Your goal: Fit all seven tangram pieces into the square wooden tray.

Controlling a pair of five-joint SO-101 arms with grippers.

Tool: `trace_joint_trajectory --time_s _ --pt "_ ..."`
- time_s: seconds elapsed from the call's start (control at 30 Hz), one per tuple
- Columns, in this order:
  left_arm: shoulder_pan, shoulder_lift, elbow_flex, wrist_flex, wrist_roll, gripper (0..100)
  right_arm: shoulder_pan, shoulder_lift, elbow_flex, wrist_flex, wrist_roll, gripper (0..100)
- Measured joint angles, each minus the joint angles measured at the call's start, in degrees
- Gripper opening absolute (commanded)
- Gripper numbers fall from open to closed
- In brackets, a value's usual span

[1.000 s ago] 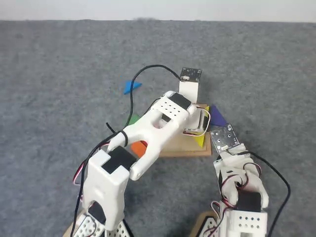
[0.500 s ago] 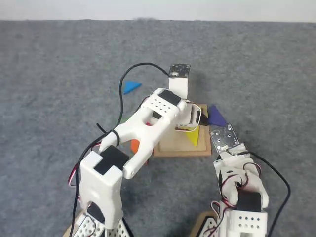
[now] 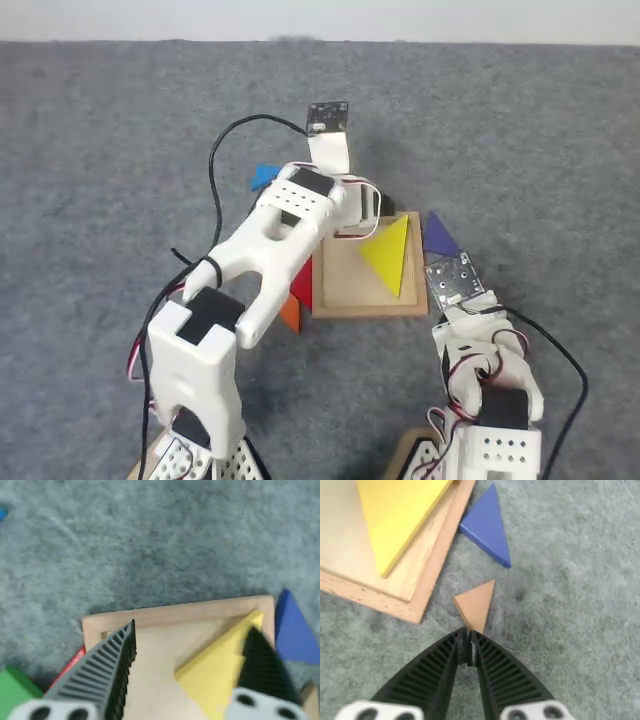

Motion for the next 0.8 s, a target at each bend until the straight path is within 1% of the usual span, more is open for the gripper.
trace_joint_trajectory --time_s 0.07,0.13,0.3,0.5,0.67,0.8 --pt "-0.18 0.0 0.0 0.0 -2.29 3 -0.53 0.0 0.0 0.0 0.0 0.8" --pt "-0.18 0.0 0.0 0.0 -4.22 1 -0.44 0.0 0.0 0.0 0.0 0.8" --pt "-0.18 0.0 0.0 0.0 -8.97 1 -0.7 0.0 0.0 0.0 0.0 0.8" --pt "0.53 1.49 0.0 0.0 -11.78 1 -0.88 0.0 0.0 0.0 0.0 0.8" --pt "3.6 2.02 0.0 0.09 -12.84 1 -0.88 0.0 0.0 0.0 0.0 0.8" --pt "6.77 2.02 0.0 1.76 -12.84 1 -0.88 0.0 0.0 0.0 0.0 0.8"
